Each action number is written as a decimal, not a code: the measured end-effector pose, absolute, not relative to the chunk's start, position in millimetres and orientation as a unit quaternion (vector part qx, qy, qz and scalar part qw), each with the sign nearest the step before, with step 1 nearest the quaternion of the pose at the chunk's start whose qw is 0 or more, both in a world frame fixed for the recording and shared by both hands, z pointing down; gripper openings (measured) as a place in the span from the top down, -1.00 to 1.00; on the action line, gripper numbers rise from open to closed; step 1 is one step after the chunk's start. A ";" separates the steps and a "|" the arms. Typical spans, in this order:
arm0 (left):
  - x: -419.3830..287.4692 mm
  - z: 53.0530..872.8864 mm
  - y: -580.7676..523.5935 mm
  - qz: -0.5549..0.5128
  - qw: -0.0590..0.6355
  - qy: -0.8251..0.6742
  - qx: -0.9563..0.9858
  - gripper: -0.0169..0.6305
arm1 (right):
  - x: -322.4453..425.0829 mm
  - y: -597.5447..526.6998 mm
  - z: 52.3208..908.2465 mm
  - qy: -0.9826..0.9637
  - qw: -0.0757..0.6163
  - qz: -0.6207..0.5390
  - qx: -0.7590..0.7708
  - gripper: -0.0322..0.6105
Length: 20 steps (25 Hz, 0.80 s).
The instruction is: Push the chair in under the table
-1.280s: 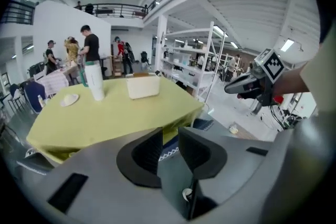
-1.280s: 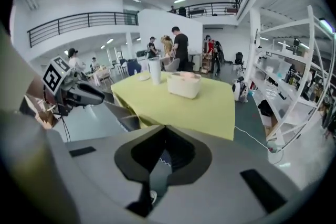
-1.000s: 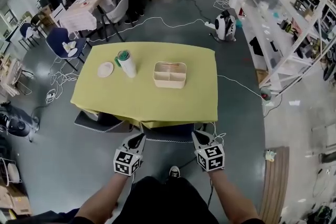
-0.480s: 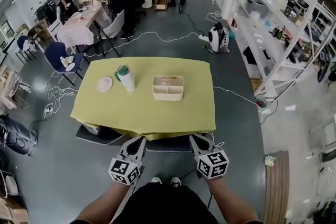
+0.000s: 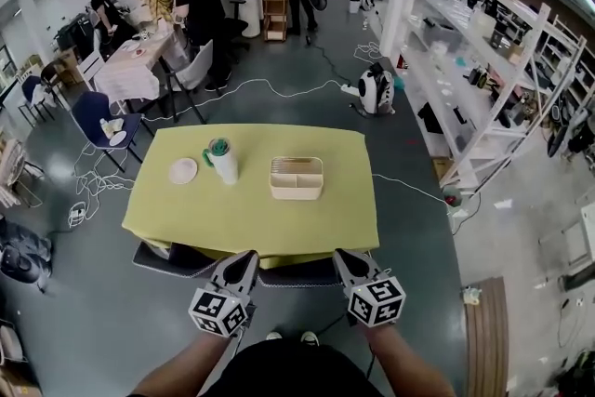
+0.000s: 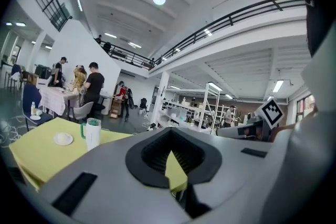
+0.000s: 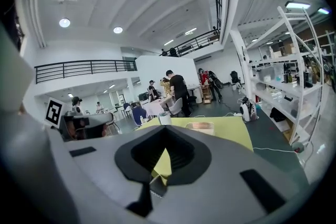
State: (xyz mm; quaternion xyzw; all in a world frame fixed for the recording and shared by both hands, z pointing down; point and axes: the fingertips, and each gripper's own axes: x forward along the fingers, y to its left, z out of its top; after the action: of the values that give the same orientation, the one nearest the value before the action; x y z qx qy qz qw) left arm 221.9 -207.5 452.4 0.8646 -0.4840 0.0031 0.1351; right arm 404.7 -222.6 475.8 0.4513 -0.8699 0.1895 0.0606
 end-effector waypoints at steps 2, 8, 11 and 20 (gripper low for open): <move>214.0 450.4 -211.9 -0.006 0.151 -0.491 0.858 0.92 | 399.4 -223.4 472.3 -0.871 0.059 0.188 0.451 0.86; 206.1 440.4 -216.4 -0.010 0.128 -0.485 0.865 0.92 | 392.0 -224.1 465.7 -0.868 0.064 0.179 0.459 0.86; 206.0 443.1 -213.6 -0.002 0.120 -0.482 0.868 0.92 | 390.4 -222.4 464.3 -0.866 0.064 0.179 0.462 0.86; 212.5 444.6 -206.9 0.003 0.117 -0.477 0.871 0.92 | 392.3 -216.1 459.1 -0.864 0.061 0.183 0.465 0.86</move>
State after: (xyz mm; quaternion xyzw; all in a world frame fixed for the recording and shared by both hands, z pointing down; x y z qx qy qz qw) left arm 212.5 -206.9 444.6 0.8712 -0.4768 0.0032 0.1169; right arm 392.3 -216.1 459.1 0.4650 -0.8640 0.1832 0.0609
